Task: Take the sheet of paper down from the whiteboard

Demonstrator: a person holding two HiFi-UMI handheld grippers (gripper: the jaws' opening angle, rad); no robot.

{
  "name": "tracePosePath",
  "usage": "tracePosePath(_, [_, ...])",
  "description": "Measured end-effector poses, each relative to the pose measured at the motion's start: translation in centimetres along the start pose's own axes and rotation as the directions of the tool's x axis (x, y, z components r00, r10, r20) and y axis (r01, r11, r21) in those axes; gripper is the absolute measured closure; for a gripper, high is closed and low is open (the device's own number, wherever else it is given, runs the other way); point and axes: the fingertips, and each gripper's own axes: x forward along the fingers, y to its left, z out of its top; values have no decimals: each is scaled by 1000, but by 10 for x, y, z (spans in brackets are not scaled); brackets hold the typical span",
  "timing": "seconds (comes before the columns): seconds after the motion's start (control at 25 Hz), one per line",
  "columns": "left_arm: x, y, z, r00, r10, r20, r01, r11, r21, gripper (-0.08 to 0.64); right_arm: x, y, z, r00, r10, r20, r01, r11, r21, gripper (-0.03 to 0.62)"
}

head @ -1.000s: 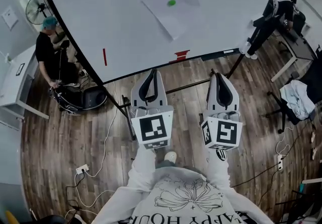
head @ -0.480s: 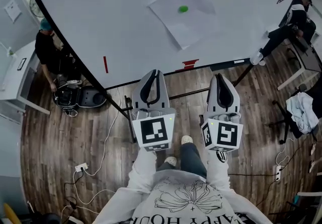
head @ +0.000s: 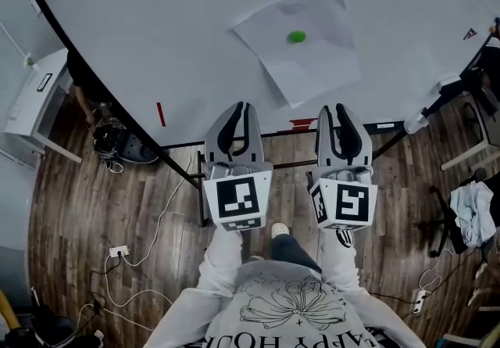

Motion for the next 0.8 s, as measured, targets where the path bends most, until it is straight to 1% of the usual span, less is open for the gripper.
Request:
tracePosePath(0.08, [20,-3,1,1000,18,1,-18,1000,3,552,22,-5,1,999,40,9,-40,999,-11,501])
tracePosePath(0.28, [57,-6,1,997,76,-7,-76,997,15,552,72,-11,0,990,139,35,-137,990,-38,475])
tracePosePath(0.48, [79,-4,3,991,136,-3,-136,990,36,552,106,-15,-1,980,193,39,-192,981,-31,455])
tracePosePath(0.6, [90,2,2,987,161,-6,-161,986,42,552,122,-8,0,970,240,48,-237,970,-63,426])
tracePosePath(0.68, [96,4,2,985,173,-8,-172,984,49,552,130,-4,2,966,253,54,-247,964,-95,417])
tracePosePath(0.8, [106,5,2,984,178,-10,-177,982,59,552,142,0,4,965,256,56,-250,964,-94,417])
